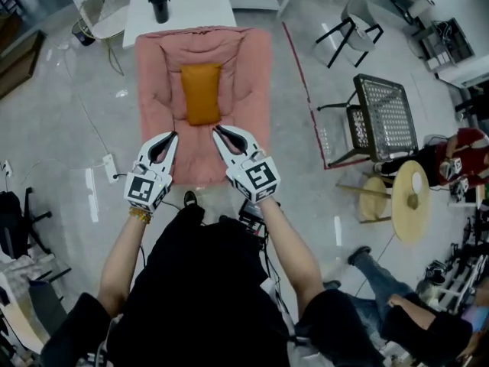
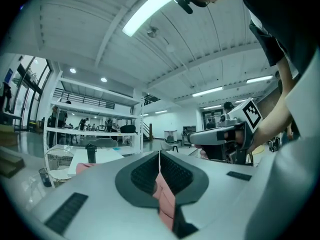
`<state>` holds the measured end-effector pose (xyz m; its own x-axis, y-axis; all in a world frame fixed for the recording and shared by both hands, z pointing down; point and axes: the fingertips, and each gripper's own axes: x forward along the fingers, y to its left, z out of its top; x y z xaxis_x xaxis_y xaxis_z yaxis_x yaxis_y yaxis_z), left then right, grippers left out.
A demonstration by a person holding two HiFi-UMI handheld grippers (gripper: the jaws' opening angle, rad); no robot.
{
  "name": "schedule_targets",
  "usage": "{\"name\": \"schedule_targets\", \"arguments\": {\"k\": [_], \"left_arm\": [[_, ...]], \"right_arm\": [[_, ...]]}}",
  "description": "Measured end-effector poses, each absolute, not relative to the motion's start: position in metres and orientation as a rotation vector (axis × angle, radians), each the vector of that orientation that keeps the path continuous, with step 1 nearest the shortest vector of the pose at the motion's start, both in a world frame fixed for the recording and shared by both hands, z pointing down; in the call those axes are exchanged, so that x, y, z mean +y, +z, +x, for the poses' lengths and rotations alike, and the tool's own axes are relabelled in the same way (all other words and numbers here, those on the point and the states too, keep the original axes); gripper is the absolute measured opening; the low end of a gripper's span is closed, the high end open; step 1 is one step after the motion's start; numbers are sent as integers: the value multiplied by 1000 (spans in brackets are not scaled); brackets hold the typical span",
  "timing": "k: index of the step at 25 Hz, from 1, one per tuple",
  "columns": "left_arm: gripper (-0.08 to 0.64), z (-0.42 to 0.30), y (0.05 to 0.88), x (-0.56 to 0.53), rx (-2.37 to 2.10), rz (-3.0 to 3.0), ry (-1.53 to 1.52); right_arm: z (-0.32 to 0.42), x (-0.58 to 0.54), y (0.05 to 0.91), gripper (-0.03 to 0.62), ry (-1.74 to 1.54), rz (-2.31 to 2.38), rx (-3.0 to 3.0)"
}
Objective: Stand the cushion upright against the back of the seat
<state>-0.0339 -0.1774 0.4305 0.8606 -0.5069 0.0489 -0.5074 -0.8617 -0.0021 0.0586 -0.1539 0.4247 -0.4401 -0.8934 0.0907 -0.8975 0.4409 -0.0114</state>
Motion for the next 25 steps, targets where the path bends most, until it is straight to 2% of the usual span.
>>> {"name": "schedule_targets", "arguments": {"k": [5,12,19,25], "left_arm": [[20,-12,428,-124,-910,3002,163],[20,20,426,-41,-997,2999,141],[20,10,421,0,-1044,3004,177],[19,-13,410,28,-1045,3010,106]], "right_arm": [[76,-103,431,38,10,1605,-2614],[114,-19,442,38,21,1568,-2626],[119,12,448,38,82,1575,-2643],[94,42,439,38,55,1614,-2628]]}}
